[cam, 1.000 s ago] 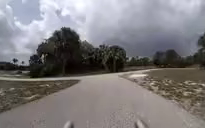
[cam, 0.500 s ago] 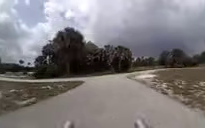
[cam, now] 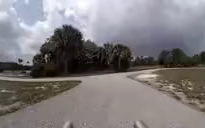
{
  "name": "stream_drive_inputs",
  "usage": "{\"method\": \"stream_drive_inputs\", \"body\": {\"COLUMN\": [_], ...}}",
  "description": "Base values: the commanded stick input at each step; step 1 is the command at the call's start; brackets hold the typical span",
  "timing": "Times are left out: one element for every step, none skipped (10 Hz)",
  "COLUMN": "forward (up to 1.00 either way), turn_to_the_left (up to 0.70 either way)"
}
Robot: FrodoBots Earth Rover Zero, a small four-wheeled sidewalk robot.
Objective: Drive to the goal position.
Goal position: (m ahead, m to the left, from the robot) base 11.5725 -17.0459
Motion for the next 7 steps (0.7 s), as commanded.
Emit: {"method": "stream_drive_inputs", "body": {"forward": [0.85,0.85,0.85,0.85,0.85,0.85,0.85], "turn_to_the_left": [0.0,0.0,0.0,0.0,0.0,0.0,0.0]}}
